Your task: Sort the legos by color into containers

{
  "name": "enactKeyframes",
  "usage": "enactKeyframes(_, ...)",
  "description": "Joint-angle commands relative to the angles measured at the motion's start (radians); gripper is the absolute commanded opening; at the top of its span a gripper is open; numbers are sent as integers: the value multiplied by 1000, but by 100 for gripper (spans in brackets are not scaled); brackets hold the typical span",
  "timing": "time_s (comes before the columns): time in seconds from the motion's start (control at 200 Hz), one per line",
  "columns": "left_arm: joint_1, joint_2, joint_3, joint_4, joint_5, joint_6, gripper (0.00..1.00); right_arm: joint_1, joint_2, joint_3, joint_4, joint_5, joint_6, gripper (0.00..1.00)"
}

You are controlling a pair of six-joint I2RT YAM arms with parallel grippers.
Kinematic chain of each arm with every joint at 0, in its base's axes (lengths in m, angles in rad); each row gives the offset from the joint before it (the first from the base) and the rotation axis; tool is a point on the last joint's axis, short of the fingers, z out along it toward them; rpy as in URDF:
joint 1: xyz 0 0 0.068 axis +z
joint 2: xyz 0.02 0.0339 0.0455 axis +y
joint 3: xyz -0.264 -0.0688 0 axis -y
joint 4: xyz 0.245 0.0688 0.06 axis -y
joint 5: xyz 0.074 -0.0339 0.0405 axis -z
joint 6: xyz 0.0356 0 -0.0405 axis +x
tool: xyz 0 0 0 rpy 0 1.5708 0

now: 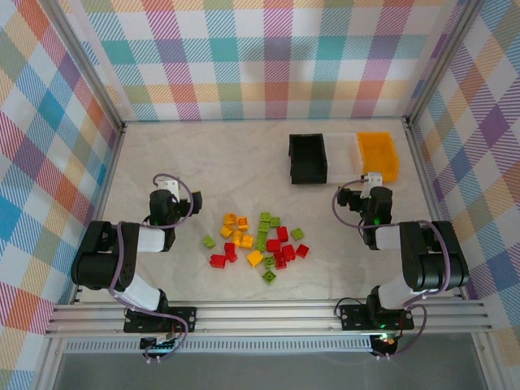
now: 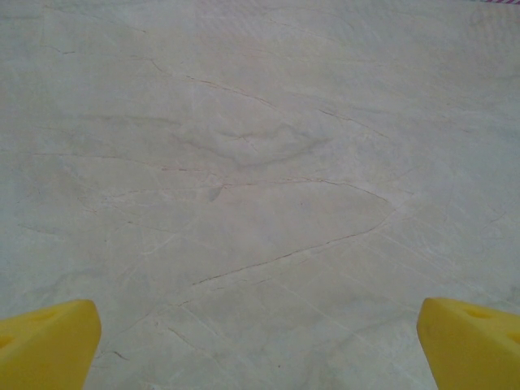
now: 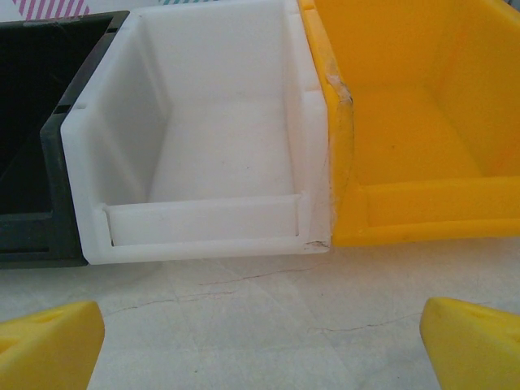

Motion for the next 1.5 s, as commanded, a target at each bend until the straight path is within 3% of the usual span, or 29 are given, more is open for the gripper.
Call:
enactKeyframes(0.0, 4, 4, 22, 8, 7, 13, 100, -6, 4, 20, 5, -28, -10, 100)
enactKeyframes(0.145, 4, -22, 45, -46, -1, 9, 100, -12, -24, 44, -52, -39, -7, 100)
enactKeyframes(0.28, 4, -134, 140, -291, -10, 7, 100, -10, -132, 172, -372, -18, 0, 100)
enactKeyframes(0.44, 3, -311, 108, -276, -24, -57, 100, -2, -200, 258, -555, 44, 123, 100)
enactKeyframes(0.505, 3, -376, 99, -228, -36, -117, 100, 14, -224, 291, -602, 127, 178, 100)
enactKeyframes(0.565, 3, -409, 114, -213, -112, -245, 100, 13, -234, 325, -655, 225, 317, 100)
enactKeyframes(0.635, 4, -434, 182, -386, -318, -568, 100, -4, -232, 407, -888, 319, 695, 100)
enactKeyframes(0.65, 4, -440, 209, -464, -344, -649, 100, -13, -226, 419, -928, 299, 718, 100)
enactKeyframes(0.68, 12, -453, 271, -688, -382, -845, 100, -49, -215, 423, -892, 119, 667, 100)
enactKeyframes(0.705, 17, -453, 299, -746, -383, -909, 100, -57, -198, 425, -860, 53, 650, 100)
enactKeyframes(0.79, 26, -452, 315, -712, -259, -802, 100, -50, -149, 438, -812, -32, 612, 98)
enactKeyframes(0.855, 26, -460, 307, -709, -239, -823, 100, -33, -104, 491, -852, -56, 558, 97)
enactKeyframes(0.97, 24, -499, 300, -720, -165, -833, 100, -7, -9, 646, -1035, -15, 470, 98)
enactKeyframes(1.225, 4, -472, 349, -788, 53, -820, 98, -7, 218, 932, -1225, 112, 354, 94)
enactKeyframes(1.495, -102, -459, 301, -788, 104, -788, 94, -8, 460, 1159, -1310, 145, 276, 78)
